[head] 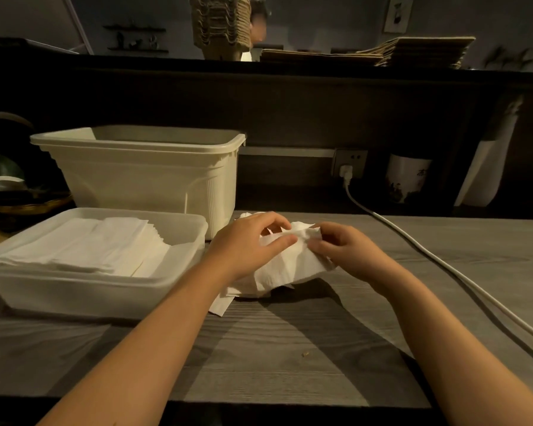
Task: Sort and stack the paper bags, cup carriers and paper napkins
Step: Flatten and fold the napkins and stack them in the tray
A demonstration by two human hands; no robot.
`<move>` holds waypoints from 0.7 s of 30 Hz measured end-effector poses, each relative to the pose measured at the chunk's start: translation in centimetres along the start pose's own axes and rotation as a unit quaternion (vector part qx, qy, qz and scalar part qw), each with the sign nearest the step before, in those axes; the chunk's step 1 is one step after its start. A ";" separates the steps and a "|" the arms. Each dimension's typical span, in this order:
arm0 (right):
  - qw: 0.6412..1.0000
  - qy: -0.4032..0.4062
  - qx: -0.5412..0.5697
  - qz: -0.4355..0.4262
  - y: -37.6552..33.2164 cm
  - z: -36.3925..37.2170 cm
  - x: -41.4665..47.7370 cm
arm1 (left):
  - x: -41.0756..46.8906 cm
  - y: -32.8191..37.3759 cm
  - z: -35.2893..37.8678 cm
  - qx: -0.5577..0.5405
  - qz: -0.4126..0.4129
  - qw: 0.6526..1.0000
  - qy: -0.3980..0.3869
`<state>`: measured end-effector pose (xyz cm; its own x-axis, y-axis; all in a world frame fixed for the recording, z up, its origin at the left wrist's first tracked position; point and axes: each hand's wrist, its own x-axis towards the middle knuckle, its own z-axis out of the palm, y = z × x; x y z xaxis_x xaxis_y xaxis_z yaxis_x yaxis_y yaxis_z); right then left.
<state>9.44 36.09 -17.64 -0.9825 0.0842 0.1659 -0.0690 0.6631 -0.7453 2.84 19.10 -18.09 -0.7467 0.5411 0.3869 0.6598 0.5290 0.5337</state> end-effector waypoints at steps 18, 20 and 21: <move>0.961 0.025 -0.229 0.156 4.0 -0.6 2.0 | 0.7 -0.5 -0.1 -0.236 -0.202 0.943 0.119; 0.951 0.039 -0.258 0.167 3.9 -1.1 1.7 | 0.7 -0.6 0.0 -0.212 -0.204 0.949 0.112; 0.946 0.038 -0.273 0.171 4.0 -1.3 1.6 | 0.8 -0.7 0.1 -0.206 -0.204 0.950 0.113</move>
<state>7.87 39.85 -19.48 -0.9143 0.4034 0.0371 0.3710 0.8705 -0.3234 1.81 19.21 -18.24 -0.9631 0.1676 0.2106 0.2569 0.3391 0.9050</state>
